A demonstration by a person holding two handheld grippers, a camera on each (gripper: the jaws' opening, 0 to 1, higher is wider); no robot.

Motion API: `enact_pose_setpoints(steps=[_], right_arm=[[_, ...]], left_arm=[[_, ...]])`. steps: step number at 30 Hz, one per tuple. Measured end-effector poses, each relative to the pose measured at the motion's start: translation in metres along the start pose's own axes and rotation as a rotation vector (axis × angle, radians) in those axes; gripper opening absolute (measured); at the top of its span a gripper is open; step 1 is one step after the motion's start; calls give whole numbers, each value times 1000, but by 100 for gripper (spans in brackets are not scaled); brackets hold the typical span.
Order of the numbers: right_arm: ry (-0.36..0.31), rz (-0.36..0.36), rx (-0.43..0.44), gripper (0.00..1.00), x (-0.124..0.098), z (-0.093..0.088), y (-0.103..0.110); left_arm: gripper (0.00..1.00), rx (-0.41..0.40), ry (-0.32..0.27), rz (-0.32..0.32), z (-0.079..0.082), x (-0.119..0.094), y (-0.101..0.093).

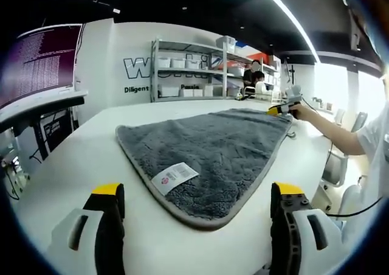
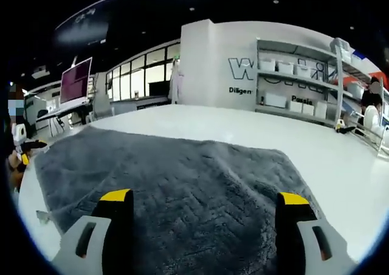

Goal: Open the folded towel by lifting each exposed corner and separating the folded layers until the towel lies flat within the target outline without major curled edges

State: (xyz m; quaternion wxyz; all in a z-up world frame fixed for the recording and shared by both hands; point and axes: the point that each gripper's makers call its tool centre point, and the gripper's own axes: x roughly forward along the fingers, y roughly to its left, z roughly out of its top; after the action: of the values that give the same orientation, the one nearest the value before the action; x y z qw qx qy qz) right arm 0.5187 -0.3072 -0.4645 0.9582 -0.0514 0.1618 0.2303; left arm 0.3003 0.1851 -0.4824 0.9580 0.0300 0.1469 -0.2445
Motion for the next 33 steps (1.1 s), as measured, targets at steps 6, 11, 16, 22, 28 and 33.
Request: enact_pose_setpoints(steps=[6,11,16,22,28,33], right_arm=[[45,51,-34,99,-3,-3,16],[73,37,-79,99,-5,-5,18],[56,43,-53,99,-14,0,14],[30,63,7,99,-25,-2,12],[62,52,-34,99,-44,-4,9],[30,48,-7,99,-72,-4,2]], left_arm=[[99,6,3,-4,2,3,-3],[99,10,7,-7,3,5,-4],[99,8,11,-11,3,7,-9],[99,15,8,5,8,3,-9],[99,4,-6,7,13,2,-8],[99,22,0,-1,17,7,-15]])
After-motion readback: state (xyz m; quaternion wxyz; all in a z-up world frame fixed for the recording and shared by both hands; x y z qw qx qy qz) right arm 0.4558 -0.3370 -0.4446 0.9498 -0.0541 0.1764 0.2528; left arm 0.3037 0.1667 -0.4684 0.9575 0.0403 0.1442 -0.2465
